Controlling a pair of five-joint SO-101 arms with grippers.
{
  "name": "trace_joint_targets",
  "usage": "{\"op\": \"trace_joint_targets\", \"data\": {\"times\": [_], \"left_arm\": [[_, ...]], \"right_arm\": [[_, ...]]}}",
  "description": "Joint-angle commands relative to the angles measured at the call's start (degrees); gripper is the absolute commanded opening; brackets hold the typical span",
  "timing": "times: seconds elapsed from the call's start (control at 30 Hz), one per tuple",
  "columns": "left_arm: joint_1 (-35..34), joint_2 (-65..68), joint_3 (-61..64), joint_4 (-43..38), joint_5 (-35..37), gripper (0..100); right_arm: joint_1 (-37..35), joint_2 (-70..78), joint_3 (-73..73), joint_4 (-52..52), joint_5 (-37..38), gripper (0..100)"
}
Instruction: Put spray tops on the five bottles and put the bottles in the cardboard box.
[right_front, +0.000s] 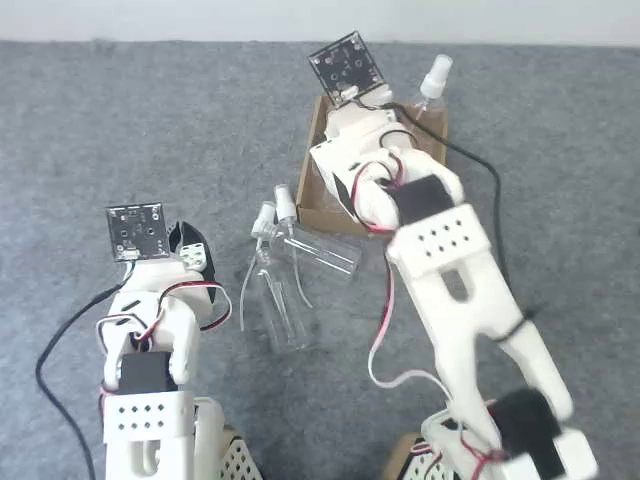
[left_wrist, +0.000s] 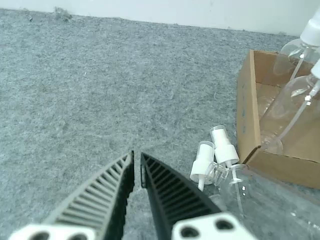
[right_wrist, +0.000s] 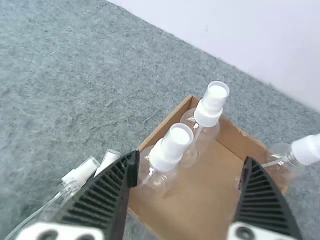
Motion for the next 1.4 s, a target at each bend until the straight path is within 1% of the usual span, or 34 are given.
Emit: {"op": "trace_joint_targets", "data": {"times": [0.0, 0.1, 0.2, 0.27, 0.33, 0.43, 0.57, 0.67, 0.97, 1.13, 1.37], "left_arm": [[-0.1, -0.9, -0.6, -1.5, 0.0, 1], [-0.3, -0.9, -0.6, -1.6, 0.0, 1], [-0.3, -0.9, -0.6, -1.6, 0.0, 1], [-0.3, -0.9, -0.6, -1.6, 0.0, 1], [-0.3, -0.9, -0.6, -1.6, 0.0, 1], [-0.3, -0.9, -0.6, -1.6, 0.0, 1], [-0.4, -0.9, -0.6, -1.6, 0.0, 1], [-0.4, -0.9, -0.6, -1.7, 0.0, 1], [-0.4, -0.9, -0.6, -1.7, 0.0, 1], [-0.4, -0.9, -0.6, -1.7, 0.0, 1], [-0.4, -0.9, -0.6, -1.5, 0.0, 1]], "right_arm": [[-0.8, -10.1, -2.5, 7.5, 1.0, 26.4], [-2.4, -13.8, -2.2, 14.8, 1.0, 26.6], [-4.9, -17.5, 1.4, 21.1, 1.0, 26.7], [-6.0, -20.1, 5.7, 23.1, 1.0, 26.8], [-6.2, -22.9, 10.9, 23.0, 1.1, 26.8], [-7.2, -25.9, 18.5, 19.3, 2.1, 26.8], [-11.6, -26.3, 28.8, 11.2, 7.9, 26.8], [-14.2, -24.0, 33.7, 5.9, 8.3, 26.8], [-14.5, -12.3, 35.0, -2.9, 8.5, 26.9], [-14.5, -8.8, 34.5, -4.4, 8.6, 26.9], [-14.5, -4.3, 34.3, -10.4, 8.7, 26.9]]}}
